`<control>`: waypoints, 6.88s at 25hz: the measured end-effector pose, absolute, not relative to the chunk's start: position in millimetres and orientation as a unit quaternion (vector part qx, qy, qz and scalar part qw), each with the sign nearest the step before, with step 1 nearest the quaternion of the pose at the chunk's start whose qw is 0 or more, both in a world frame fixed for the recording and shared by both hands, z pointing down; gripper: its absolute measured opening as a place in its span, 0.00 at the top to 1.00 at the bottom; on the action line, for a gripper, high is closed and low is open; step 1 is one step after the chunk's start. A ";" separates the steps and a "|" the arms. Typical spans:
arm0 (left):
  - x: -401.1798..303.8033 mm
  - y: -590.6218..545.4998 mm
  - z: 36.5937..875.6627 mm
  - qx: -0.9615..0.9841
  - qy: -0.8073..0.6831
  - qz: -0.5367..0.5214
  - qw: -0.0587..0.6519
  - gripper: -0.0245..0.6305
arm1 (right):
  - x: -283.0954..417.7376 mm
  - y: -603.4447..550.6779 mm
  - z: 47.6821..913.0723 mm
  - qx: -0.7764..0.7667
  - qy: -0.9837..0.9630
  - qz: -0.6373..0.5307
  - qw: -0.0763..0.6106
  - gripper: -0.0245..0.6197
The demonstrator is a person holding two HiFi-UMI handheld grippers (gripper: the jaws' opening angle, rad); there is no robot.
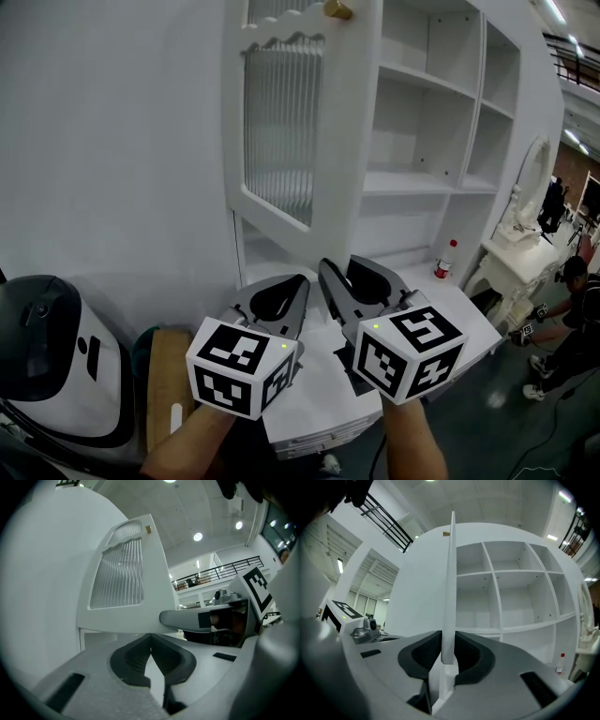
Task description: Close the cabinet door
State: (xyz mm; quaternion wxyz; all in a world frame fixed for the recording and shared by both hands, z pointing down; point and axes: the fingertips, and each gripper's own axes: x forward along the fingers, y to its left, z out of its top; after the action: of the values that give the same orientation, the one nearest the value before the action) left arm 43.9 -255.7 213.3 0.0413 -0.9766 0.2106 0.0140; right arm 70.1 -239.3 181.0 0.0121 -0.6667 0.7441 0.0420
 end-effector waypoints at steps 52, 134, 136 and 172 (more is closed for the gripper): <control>185.6 -325.2 205.3 -0.966 0.253 0.014 0.056 0.94 | 219.2 -323.1 179.3 -0.616 0.787 0.026 0.023 0.73; 245.0 -436.5 213.3 -0.928 0.368 0.011 0.049 0.94 | 281.1 -436.5 177.4 -0.590 0.802 0.087 0.030 0.69; 243.7 -434.6 212.7 -0.929 0.368 0.011 0.048 0.94 | 281.2 -435.6 177.2 -0.599 0.795 0.095 0.021 0.69; 141.0 -370.3 221.5 -0.935 0.354 0.003 0.025 0.95 | 183.9 -351.8 208.0 -0.665 0.741 0.087 -0.025 0.89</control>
State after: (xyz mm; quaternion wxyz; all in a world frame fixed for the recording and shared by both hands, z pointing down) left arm 141.0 -370.3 221.5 0.0250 -0.9348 0.3542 0.0026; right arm 183.9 -351.8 208.0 -0.0248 -0.6650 0.7413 0.0874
